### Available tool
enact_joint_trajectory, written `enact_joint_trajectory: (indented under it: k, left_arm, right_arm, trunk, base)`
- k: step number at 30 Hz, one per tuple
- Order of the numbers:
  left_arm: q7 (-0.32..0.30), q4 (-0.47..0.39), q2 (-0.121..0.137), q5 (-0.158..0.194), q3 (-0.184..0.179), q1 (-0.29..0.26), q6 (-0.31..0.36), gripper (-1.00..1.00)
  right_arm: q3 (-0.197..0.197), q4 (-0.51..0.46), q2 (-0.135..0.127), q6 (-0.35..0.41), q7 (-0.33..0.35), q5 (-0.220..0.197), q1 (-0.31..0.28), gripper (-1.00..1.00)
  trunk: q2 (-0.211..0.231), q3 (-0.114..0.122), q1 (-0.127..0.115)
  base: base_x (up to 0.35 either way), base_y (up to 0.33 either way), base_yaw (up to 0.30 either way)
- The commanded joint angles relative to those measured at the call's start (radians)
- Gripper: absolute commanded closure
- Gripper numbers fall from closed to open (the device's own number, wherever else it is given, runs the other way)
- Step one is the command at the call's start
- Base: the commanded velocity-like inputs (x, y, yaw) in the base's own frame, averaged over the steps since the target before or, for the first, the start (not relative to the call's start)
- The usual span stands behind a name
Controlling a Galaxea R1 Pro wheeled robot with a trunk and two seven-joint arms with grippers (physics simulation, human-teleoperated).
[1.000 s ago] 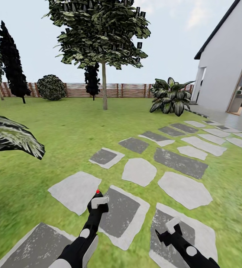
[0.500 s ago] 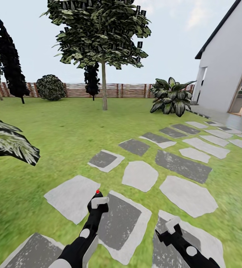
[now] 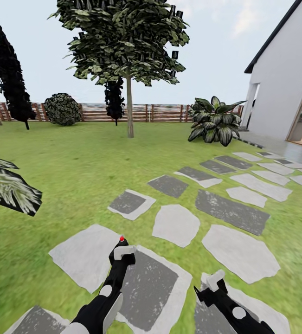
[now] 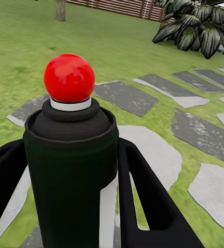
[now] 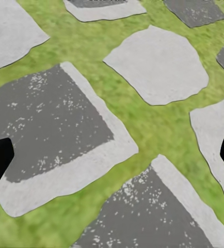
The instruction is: In the garden, pick up the pesticide atomizer on the floor and spray pesticide onto both trees until each tree trunk is fully covered.
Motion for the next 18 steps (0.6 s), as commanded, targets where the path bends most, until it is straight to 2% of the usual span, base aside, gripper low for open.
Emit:
enact_joint_trajectory:
  k: [1, 18]
  left_arm:
    - [0.000, 0.000, 0.000, 0.000, 0.000, 0.000, 0.000, 1.00]
    - [0.000, 0.000, 0.000, 0.000, 0.000, -0.001, 0.000, 1.00]
  right_arm:
    - [0.000, 0.000, 0.000, 0.000, 0.000, 0.000, 0.000, -1.00]
    - [0.000, 0.000, 0.000, 0.000, 0.000, 0.000, 0.000, -1.00]
  trunk:
    - [0.000, 0.000, 0.000]
    - [0.000, 0.000, 0.000]
  base:
    - [0.336, 0.000, 0.000]
    - [0.237, 0.000, 0.000]
